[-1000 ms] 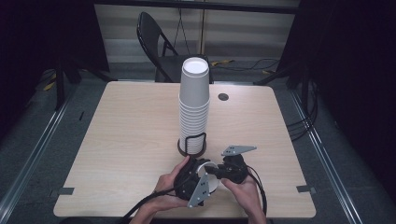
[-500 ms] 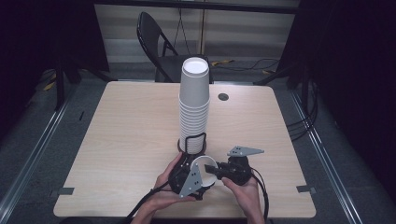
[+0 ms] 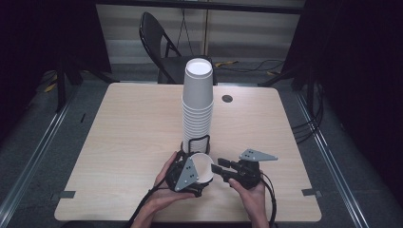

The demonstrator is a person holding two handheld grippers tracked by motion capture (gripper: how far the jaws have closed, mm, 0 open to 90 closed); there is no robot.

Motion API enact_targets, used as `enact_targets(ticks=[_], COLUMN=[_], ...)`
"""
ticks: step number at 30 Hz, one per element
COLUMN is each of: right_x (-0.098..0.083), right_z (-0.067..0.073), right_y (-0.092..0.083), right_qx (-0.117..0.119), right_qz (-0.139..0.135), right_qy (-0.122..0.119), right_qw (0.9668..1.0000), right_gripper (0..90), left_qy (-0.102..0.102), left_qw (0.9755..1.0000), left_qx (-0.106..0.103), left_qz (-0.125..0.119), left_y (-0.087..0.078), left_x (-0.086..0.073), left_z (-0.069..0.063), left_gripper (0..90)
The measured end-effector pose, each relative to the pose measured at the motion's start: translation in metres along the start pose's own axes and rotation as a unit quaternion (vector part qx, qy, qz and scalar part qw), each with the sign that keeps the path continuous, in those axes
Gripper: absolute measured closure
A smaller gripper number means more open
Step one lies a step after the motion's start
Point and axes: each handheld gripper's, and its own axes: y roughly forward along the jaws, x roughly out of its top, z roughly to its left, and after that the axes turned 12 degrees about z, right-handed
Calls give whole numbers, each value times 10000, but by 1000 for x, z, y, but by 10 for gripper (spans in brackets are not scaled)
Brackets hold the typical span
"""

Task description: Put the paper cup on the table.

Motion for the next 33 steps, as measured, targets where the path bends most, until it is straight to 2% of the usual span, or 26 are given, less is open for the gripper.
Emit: enact_targets(ticks=[2, 8, 12, 15, 17, 20, 25, 26, 27, 29, 31, 33], right_x=[-2, -7, -12, -16, -18, -22, -28, -30, -31, -33, -35, -38], right_z=[-1, -4, -7, -10, -12, -14, -19, -19, -21, -23, -24, -24], right_y=[-2, -5, -8, -10, -11, -12, -13, -13, -14, -15, -15, -15], right_qx=[2, -102, -382, -555, -776, -1011, -1310, -1348, -1406, -1450, -1586, -1727], right_qz=[-111, -404, -669, -805, -904, -993, -1082, -1122, -1144, -1115, -1143, -1195], right_qy=[-4, 15, 64, 116, 195, 232, 230, 275, 246, 281, 318, 294], right_qw=[9999, 9991, 9970, 9951, 9927, 9896, 9852, 9841, 9831, 9827, 9802, 9773], right_gripper=[546, 513, 413, 348, 235, 138, 136, 136, 136, 136, 137, 136], left_qy=[-171, -590, -789, -1083, -1214, -1342, -1505, -1589, -1614, -1659, -1733, -1852], left_qw=[9998, 9978, 9963, 9935, 9920, 9903, 9880, 9865, 9860, 9849, 9837, 9814], left_qx=[-86, -218, -210, -164, -164, -143, -79, -105, -87, -63, 53, 164], left_qz=[17, -198, -259, -299, -320, -340, -350, -389, -413, -481, -479, -480], left_y=[-1, -10, -16, -20, -22, -25, -30, -32, -33, -36, -38, -40], left_x=[-2, -8, -13, -16, -18, -22, -26, -27, -28, -30, -32, -35], left_z=[3, 13, 21, 27, 31, 35, 43, 45, 47, 51, 55, 60], left_gripper=[110, 108, 108, 108, 108, 108, 108, 108, 109, 110, 109, 109])
